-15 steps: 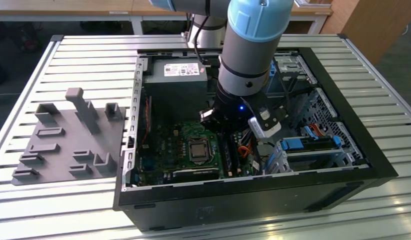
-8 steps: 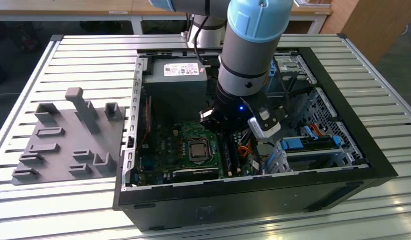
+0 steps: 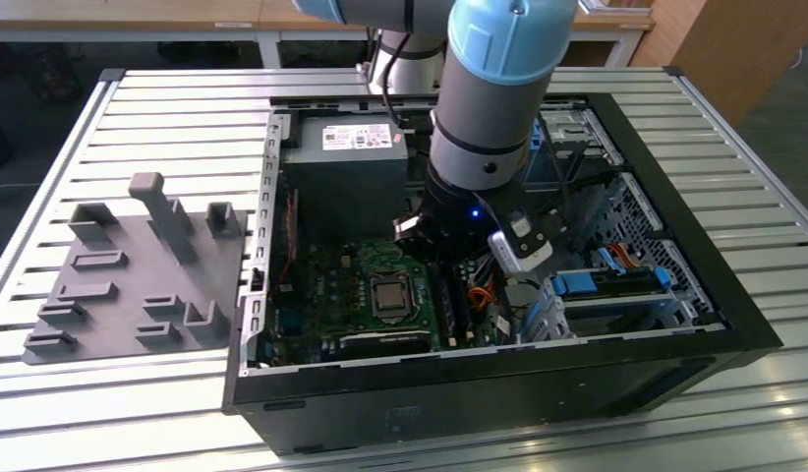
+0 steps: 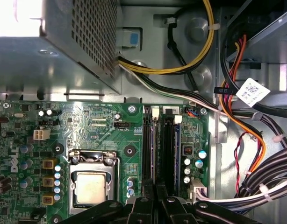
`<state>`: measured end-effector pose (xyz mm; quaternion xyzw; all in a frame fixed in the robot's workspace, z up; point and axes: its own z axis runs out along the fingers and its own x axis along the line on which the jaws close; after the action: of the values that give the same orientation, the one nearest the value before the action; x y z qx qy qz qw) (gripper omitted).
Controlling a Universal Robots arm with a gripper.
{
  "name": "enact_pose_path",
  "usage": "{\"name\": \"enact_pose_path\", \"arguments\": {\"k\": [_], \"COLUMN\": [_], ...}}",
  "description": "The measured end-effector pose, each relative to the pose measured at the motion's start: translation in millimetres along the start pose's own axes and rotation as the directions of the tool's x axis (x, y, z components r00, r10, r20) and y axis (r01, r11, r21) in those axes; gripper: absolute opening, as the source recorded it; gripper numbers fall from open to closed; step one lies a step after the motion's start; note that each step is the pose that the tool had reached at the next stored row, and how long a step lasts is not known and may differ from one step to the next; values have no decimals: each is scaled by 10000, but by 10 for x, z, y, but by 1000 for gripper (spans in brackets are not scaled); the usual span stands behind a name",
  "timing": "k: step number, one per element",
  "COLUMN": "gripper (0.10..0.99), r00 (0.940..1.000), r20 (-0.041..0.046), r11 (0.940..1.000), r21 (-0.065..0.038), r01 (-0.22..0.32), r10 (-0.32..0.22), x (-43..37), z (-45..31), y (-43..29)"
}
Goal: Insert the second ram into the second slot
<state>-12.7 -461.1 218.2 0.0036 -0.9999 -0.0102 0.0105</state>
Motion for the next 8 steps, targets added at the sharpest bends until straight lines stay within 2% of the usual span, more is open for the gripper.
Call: {"name": "enact_pose_path", "arguments": {"k": [8], "gripper": [137], "r00": [9999], "r20": [2], "r11": [9999], "r21": [-4], "r01": [-116], "r10": [116], "x": [-15], "z": [5], "y": [0]}}
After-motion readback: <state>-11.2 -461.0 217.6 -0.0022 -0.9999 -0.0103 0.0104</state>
